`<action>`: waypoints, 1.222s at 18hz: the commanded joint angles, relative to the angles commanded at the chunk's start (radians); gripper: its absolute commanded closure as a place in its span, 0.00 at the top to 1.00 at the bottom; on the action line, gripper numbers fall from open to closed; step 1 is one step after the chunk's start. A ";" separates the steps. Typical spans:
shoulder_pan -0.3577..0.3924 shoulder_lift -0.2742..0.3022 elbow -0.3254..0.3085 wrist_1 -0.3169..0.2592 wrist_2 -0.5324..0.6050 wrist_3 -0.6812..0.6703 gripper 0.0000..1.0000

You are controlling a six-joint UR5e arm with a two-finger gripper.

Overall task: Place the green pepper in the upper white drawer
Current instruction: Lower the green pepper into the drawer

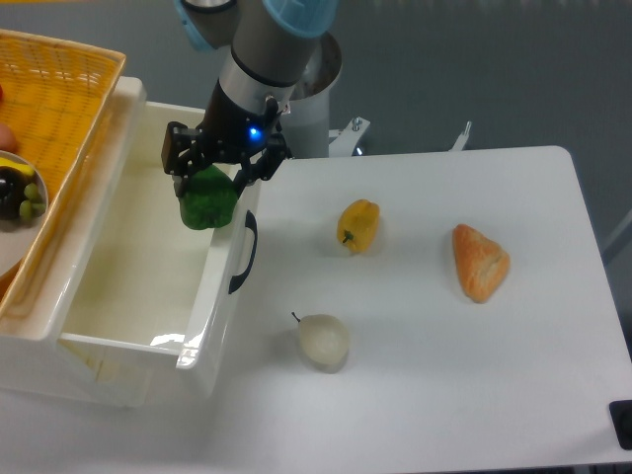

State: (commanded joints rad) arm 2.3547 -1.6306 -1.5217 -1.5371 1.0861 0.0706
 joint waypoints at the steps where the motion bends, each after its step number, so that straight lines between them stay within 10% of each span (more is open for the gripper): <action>1: -0.002 -0.005 0.000 0.002 0.000 0.002 0.47; 22: -0.020 0.014 0.005 0.000 -0.008 -0.002 0.52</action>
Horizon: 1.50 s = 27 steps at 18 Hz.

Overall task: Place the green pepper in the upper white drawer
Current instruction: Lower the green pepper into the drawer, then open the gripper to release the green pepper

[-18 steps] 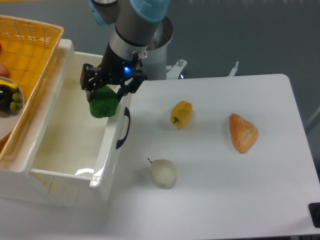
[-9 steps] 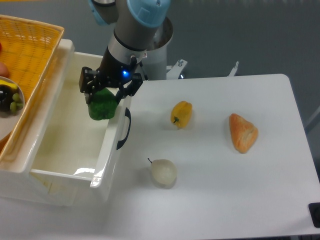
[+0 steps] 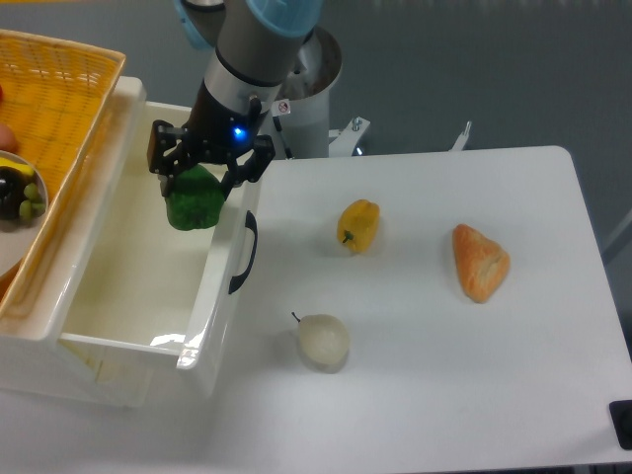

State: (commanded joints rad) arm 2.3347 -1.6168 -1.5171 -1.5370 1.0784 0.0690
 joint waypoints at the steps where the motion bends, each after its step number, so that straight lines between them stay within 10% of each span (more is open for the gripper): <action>1: -0.002 -0.002 0.000 0.000 0.002 0.000 0.52; 23: 0.000 0.000 -0.003 0.038 -0.001 0.043 0.75; 24: 0.000 0.000 -0.003 0.038 0.003 0.069 1.00; 27: 0.000 -0.002 0.000 0.035 0.009 0.057 1.00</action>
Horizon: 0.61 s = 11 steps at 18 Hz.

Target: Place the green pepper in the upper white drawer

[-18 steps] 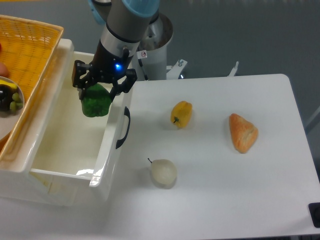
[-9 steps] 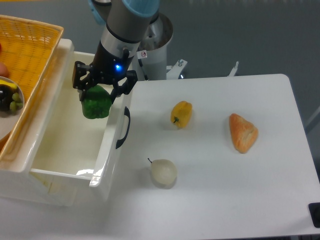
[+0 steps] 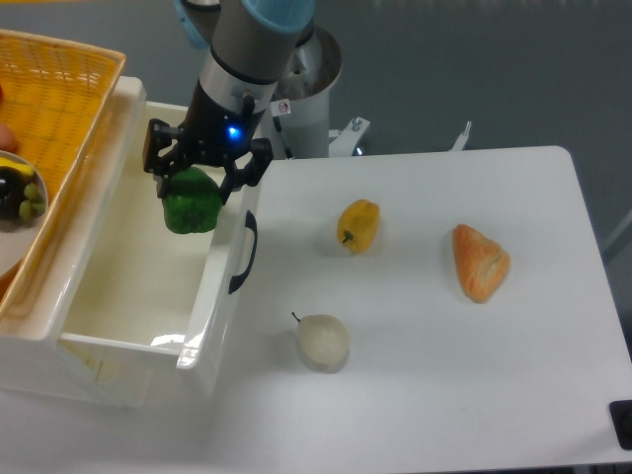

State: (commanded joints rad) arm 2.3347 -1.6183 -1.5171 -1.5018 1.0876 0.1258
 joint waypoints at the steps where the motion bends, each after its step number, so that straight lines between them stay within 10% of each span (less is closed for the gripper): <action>1: 0.002 0.002 -0.003 0.000 0.000 0.000 1.00; 11: 0.040 0.002 0.002 0.017 -0.002 0.014 1.00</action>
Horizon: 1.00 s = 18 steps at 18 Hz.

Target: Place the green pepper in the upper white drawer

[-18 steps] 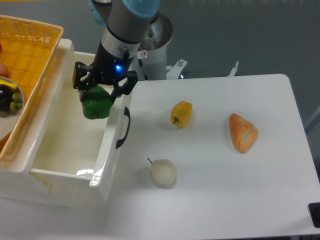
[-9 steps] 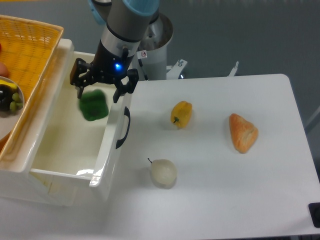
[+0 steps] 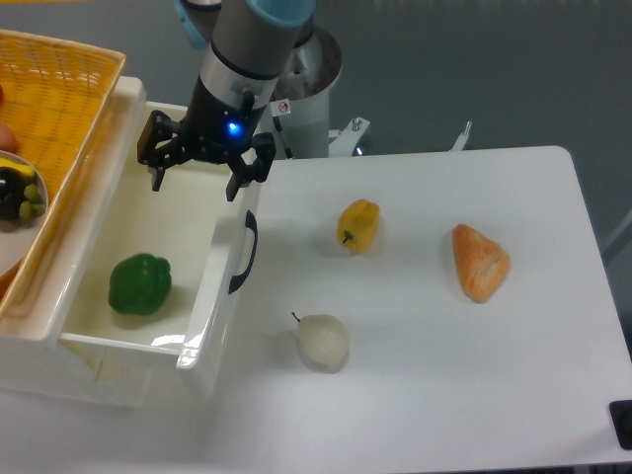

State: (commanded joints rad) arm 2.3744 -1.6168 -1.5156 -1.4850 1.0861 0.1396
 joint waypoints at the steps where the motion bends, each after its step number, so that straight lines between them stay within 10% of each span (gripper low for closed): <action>1: 0.023 -0.003 -0.002 0.017 0.002 -0.002 1.00; 7: 0.147 -0.009 -0.003 0.094 0.090 0.030 1.00; 18: 0.187 -0.092 -0.014 0.111 0.489 0.492 1.00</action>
State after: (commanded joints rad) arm 2.5617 -1.7087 -1.5294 -1.3744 1.5751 0.6317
